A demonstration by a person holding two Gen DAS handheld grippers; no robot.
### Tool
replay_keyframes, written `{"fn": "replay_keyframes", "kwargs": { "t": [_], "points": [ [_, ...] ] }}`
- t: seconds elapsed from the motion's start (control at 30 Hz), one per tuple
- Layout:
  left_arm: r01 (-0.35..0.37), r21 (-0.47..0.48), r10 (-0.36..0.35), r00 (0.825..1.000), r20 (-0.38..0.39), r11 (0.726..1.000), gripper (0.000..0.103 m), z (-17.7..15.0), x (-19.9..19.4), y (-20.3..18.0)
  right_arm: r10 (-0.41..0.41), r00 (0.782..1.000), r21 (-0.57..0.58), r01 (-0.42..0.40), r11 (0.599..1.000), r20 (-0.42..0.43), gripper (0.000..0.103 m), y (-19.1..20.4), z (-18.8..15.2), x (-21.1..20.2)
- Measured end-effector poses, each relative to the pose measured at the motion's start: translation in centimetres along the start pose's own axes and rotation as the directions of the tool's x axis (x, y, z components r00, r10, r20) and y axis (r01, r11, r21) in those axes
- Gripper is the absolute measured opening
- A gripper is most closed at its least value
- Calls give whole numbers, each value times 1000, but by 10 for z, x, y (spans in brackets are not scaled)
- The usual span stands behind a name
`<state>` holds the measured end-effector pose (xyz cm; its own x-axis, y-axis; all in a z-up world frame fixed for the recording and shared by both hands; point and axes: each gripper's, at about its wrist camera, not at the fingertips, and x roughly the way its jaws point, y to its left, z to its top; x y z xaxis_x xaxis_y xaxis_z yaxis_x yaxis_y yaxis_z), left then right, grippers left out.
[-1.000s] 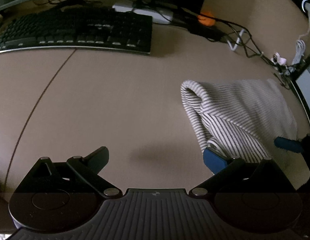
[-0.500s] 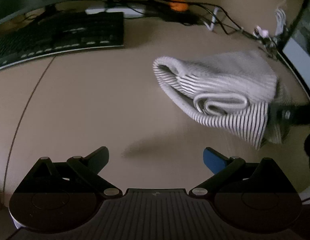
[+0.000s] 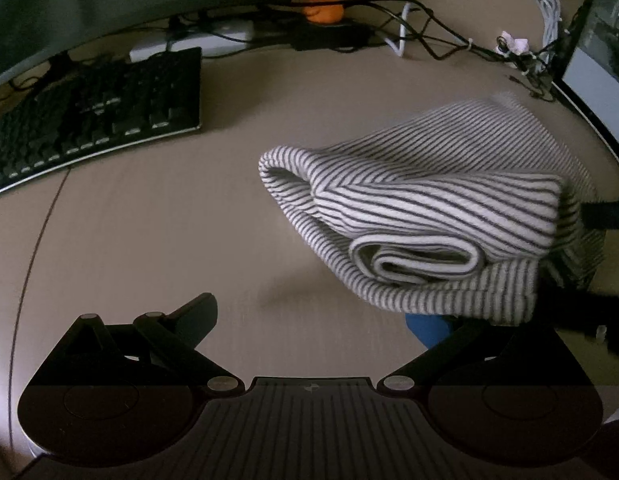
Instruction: Fold clothes
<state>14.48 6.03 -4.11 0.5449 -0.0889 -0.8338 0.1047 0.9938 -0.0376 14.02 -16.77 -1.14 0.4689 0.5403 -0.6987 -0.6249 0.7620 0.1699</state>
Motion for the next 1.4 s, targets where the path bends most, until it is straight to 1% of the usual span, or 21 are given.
{"fn": "replay_keyframes", "kwargs": {
  "t": [0.1,0.17,0.23,0.3,0.37,0.43,0.47,0.53,0.57,0.63,0.7,0.77,0.87,0.97,1.07,1.13,1.17,1.2,1.23,1.33,1.4],
  "points": [
    [14,-13,-14,1000,6,1000,103,4,0,1,-59,997,-218,66,974,40,103,24,-14,-12],
    [34,-15,-33,999,16,999,103,9,-2,1,-72,996,-347,88,934,60,103,39,-25,-17],
    [70,-31,-69,997,18,997,103,13,-3,2,-86,993,-432,113,895,82,103,54,-33,-14],
    [107,-47,-106,994,22,993,103,18,-3,3,-120,986,-483,163,861,118,103,65,-35,-4],
    [143,-63,-142,990,25,988,103,23,-3,4,-166,971,-504,233,832,174,103,73,-32,12],
    [179,-78,-177,984,29,981,103,28,-3,5,-204,957,-497,281,821,204,102,74,-24,31],
    [197,-95,-195,980,31,976,103,29,-4,7,-217,956,-479,286,830,196,90,71,-17,39],
    [237,-127,-234,971,40,963,102,29,-8,13,-227,963,-415,269,869,148,46,61,-2,50],
    [269,-158,-265,963,49,950,103,27,-10,20,-231,965,-382,261,887,123,44,56,5,56],
    [332,-220,-325,943,71,917,103,24,-16,33,-206,975,-298,223,928,87,44,44,18,57],
    [389,-299,-380,921,90,872,103,21,-17,47,-190,978,-267,205,942,81,41,38,22,55],
    [425,-394,-422,901,101,815,103,23,-10,58,-181,980,-259,195,946,78,40,35,24,54],
    [445,-482,-458,883,97,755,103,36,9,57,-174,982,-272,189,944,79,36,36,25,55],
    [472,-558,-494,861,124,683,103,52,25,59,-167,982,-297,186,937,90,32,38,23,54],
    [511,-642,-511,834,209,572,103,61,27,75,-152,985,-307,171,936,86,32,36,22,54],
    [488,-637,-492,850,190,596,102,68,26,78,-147,985,-323,169,931,90,32,35,21,54],
    [451,-623,-470,870,148,639,103,70,26,76,-146,985,-331,169,928,93,32,35,20,54],
    [416,-611,-452,886,104,673,103,71,28,73,-145,985,-340,170,925,97,32,35,19,53],
    [389,-604,-446,893,61,696,103,71,31,70,-144,985,-347,169,923,99,32,35,18,53],
    [358,-588,-448,894,-8,725,103,68,39,59,-140,985,-369,168,914,100,32,36,17,52],
    [353,-587,-453,891,-26,728,103,69,45,53,-139,985,-385,168,908,101,32,37,16,51]
  ]
}}
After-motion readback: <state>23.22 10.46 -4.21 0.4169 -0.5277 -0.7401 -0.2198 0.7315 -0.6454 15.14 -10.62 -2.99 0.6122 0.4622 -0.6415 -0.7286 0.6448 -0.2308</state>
